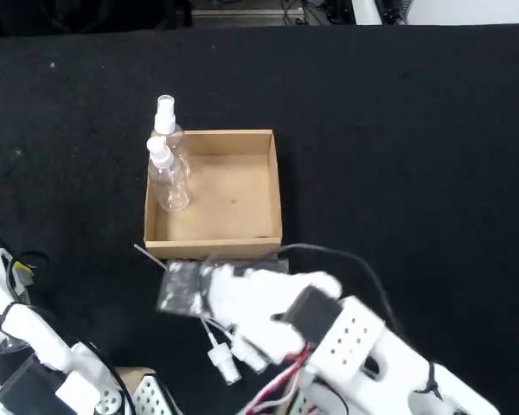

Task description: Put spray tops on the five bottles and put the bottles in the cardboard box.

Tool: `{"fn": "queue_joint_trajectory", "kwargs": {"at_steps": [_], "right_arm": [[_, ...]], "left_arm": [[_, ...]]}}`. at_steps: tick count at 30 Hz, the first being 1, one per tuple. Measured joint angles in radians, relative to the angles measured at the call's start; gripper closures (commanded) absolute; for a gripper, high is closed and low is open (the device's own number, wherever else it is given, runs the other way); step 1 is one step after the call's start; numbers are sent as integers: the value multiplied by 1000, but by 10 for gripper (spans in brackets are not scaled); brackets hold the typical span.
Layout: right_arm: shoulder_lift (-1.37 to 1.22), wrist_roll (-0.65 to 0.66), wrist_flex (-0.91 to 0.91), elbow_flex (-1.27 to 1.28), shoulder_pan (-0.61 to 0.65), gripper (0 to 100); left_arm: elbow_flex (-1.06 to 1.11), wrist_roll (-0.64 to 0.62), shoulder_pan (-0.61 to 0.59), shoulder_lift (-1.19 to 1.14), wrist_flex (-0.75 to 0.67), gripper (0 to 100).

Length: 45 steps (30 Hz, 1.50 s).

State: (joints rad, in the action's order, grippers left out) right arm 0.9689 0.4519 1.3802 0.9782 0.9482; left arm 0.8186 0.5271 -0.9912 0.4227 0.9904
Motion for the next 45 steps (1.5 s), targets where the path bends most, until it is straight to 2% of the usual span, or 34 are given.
{"fn": "queue_joint_trajectory", "kwargs": {"at_steps": [3, 9, 16, 20, 29, 37, 45], "right_arm": [[0, -63, -91, 44, 57, 758], [-12, -138, -201, 71, 75, 758], [-222, -153, -308, 71, 80, 758], [-307, -241, -370, 71, 80, 758], [-310, -298, -295, 71, 97, 758], [-310, -531, -290, 78, 292, 758], [-310, -614, -362, 187, 315, 758]], "left_arm": [[0, 0, 0, 0, 0, 970], [0, 0, 12, 0, 0, 970], [0, 0, 37, 0, 0, 970], [0, 0, 37, 0, 0, 970], [0, 0, 37, 0, 0, 969], [0, 0, 37, 0, 0, 969], [0, 2, 23, 0, 0, 970]]}}
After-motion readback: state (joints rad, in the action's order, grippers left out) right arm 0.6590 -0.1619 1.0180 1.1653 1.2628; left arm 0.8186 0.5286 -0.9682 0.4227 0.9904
